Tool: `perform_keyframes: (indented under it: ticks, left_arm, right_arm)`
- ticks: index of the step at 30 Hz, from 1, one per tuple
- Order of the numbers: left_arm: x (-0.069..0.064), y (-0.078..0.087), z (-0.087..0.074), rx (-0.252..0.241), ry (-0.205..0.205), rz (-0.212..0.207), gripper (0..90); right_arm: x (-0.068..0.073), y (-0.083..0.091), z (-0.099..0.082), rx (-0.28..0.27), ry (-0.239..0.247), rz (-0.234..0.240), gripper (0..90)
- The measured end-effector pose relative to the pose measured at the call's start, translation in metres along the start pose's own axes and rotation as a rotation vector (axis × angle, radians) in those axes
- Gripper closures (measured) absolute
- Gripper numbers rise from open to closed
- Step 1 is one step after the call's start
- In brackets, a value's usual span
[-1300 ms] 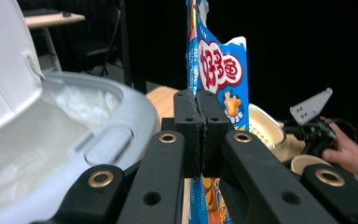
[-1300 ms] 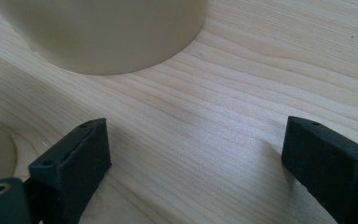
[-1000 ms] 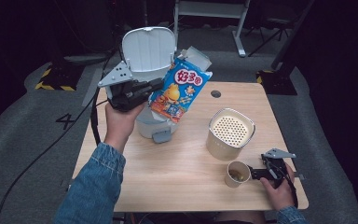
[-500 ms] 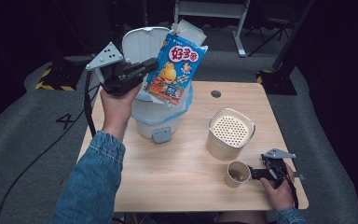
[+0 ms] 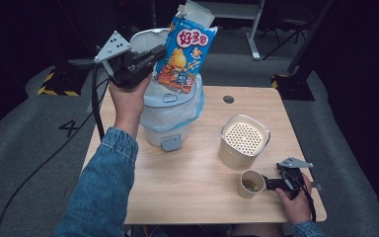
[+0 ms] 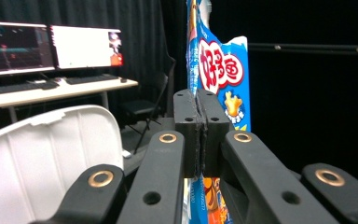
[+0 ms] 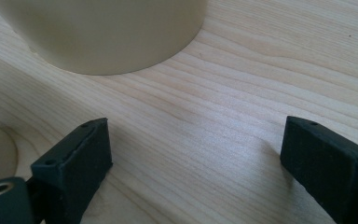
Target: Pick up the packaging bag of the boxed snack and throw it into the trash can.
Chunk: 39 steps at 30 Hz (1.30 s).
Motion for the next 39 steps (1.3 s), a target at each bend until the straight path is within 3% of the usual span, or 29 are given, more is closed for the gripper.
perform_keyframes:
  ticks: [3,12,18,21,39]
  left_arm:
    - [0.004,-0.003,0.000,0.005,0.000,0.014,88.5]
    - [0.023,-0.015,-0.010,0.016,-0.046,0.117,88.6]
    - [0.031,-0.017,-0.012,-0.012,-0.072,0.169,88.6]
    - [0.037,-0.021,-0.020,0.009,-0.081,0.199,88.6]
    - [0.043,-0.028,-0.047,0.107,-0.007,0.163,88.5]
  right_arm:
    - [0.000,0.000,0.000,0.000,0.000,0.000,8.9]
    - [0.000,0.000,0.000,-0.001,-0.001,-0.001,9.3]
    - [0.000,0.000,0.000,-0.001,-0.001,-0.001,9.3]
    - [0.000,0.000,0.000,-0.001,-0.001,-0.001,9.3]
    - [0.000,0.000,0.000,-0.001,-0.002,-0.001,9.3]
Point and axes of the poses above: each handheld gripper's, and its own axes: y roughly backward along the jaws, z roughly out of its top, x roughly to its left, the point moved 8 cm from there along -y, roughly forward along the jaws, and after that the axes turned 2 degrees about -y, right-handed, at the moved point
